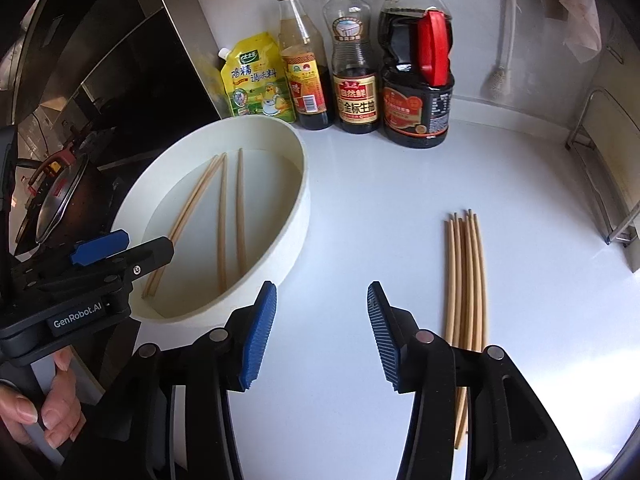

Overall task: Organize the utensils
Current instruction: 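Withdraw both open grippers from the basin toward the remaining chopsticks, then close the left gripper on one chopstick while the right gripper grasps another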

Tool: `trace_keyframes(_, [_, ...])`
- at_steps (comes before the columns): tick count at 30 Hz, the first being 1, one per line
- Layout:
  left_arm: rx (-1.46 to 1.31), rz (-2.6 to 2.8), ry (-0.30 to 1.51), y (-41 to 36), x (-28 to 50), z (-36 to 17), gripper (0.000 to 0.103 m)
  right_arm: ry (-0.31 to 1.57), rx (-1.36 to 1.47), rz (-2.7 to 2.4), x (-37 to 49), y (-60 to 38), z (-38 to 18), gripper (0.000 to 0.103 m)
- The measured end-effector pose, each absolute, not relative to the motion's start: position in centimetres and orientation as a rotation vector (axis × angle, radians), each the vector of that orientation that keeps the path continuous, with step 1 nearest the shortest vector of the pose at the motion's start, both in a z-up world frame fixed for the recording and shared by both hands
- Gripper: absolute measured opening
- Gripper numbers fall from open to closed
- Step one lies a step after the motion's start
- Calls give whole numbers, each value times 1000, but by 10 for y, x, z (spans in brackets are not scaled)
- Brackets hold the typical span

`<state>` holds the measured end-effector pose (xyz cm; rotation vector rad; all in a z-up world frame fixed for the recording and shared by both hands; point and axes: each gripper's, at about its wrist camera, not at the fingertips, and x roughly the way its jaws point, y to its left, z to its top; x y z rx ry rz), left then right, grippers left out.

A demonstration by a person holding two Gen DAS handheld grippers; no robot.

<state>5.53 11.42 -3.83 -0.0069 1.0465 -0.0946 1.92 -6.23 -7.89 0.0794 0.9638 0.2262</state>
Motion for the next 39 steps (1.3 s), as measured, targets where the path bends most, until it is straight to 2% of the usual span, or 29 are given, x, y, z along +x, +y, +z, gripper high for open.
trace_keyframes(12, [19, -203, 1055, 43, 40, -50, 71, 976, 107, 97, -2, -142, -92, 49])
trace_keyframes(20, [10, -266, 1051, -4, 37, -64, 73, 1008, 93, 21, -8, -189, -121, 49])
trace_keyframes(39, [23, -216, 1141, -42, 40, -116, 73, 1049, 53, 77, 18, -208, -177, 49])
